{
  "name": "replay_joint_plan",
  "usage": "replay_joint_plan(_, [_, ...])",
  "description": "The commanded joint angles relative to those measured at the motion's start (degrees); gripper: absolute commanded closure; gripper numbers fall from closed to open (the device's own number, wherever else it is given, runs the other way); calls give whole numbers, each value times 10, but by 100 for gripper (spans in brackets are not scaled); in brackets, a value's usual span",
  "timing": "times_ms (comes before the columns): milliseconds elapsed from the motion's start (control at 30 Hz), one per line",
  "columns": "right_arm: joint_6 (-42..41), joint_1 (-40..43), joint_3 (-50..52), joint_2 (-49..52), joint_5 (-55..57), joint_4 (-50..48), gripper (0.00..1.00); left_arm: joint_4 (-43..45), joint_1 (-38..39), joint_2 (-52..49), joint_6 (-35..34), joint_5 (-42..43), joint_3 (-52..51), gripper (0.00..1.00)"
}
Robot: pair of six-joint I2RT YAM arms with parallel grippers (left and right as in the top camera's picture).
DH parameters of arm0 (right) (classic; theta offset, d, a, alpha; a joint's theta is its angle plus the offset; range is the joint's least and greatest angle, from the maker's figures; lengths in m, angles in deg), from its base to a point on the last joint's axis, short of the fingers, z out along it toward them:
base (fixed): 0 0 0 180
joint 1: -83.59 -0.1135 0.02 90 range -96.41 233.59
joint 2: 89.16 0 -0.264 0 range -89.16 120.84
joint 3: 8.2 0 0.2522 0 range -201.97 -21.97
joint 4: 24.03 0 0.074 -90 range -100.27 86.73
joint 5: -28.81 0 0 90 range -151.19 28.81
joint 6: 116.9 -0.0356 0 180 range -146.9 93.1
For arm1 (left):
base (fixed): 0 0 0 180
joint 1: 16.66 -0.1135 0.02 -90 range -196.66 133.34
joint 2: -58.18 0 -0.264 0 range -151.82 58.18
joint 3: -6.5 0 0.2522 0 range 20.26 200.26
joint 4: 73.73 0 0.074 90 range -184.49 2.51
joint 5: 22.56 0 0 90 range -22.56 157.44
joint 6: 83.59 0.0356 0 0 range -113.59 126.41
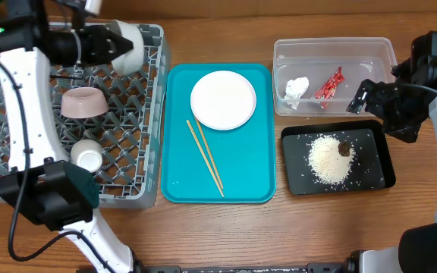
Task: Sort waste into correct bins and load items into the dishwasher
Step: 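Carry the grey bowl to the dish rack and release it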
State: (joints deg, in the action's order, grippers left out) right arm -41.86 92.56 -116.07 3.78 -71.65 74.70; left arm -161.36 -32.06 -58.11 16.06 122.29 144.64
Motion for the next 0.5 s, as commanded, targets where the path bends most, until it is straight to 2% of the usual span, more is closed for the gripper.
replay_joint_plan(0, [0, 1, -1, -9, 4, 1, 0, 7, -27, -24, 38, 99, -10, 96])
replay_joint_plan(200, [0, 1, -1, -9, 4, 7, 0, 8, -57, -84, 58, 182, -10, 96])
replay_joint_plan(467, [0, 1, -1, -9, 4, 7, 0, 5, -87, -169, 58, 213, -10, 96])
